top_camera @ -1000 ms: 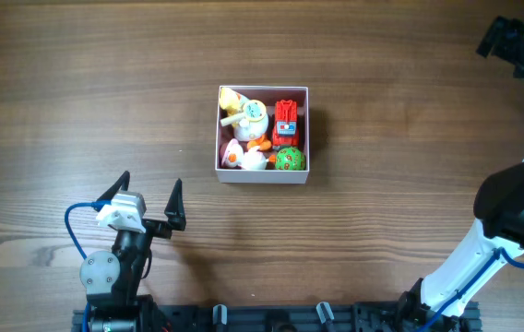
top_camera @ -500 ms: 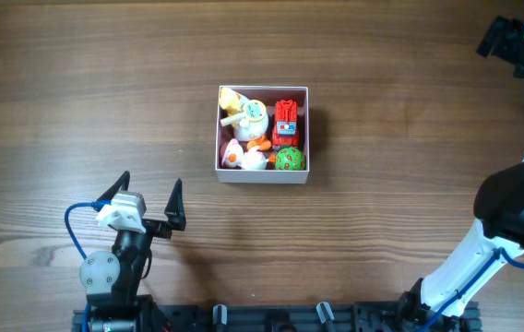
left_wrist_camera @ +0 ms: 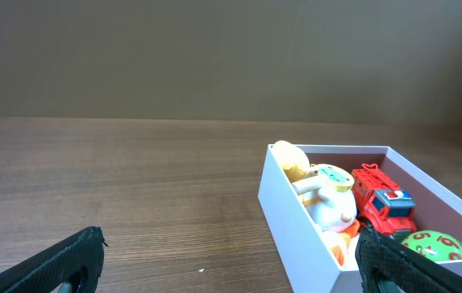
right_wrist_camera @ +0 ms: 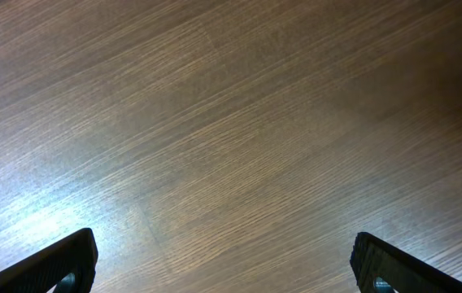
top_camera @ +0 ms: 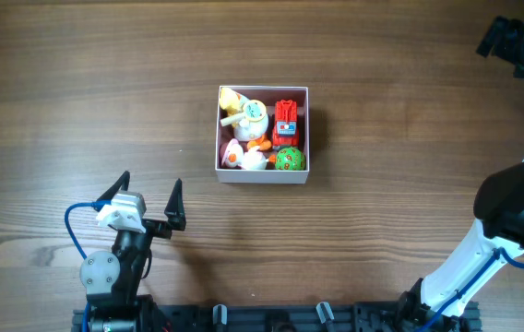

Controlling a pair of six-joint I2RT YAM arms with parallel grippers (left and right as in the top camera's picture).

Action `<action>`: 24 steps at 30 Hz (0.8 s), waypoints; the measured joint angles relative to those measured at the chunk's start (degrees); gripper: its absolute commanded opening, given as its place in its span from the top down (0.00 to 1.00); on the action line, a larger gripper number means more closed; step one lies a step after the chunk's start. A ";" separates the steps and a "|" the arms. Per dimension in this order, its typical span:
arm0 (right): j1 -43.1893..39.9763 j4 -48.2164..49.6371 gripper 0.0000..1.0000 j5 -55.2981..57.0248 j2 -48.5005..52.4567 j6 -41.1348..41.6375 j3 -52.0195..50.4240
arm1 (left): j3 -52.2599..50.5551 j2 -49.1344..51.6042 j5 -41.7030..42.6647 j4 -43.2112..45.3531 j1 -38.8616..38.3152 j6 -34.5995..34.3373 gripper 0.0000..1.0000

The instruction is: Pack container

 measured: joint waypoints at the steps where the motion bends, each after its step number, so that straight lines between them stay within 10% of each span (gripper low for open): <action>1: 0.00 0.00 0.00 0.00 0.00 0.00 0.00 | 0.00 0.00 0.00 0.02 0.00 0.00 0.00; 17: 1.25 5.05 0.00 1.64 -4.24 -1.09 -0.28 | 0.00 0.00 0.00 0.02 0.00 0.00 0.00; 24: 4.42 27.56 0.00 4.22 -23.89 -1.51 -18.64 | 0.00 0.00 0.00 0.00 0.00 0.00 0.00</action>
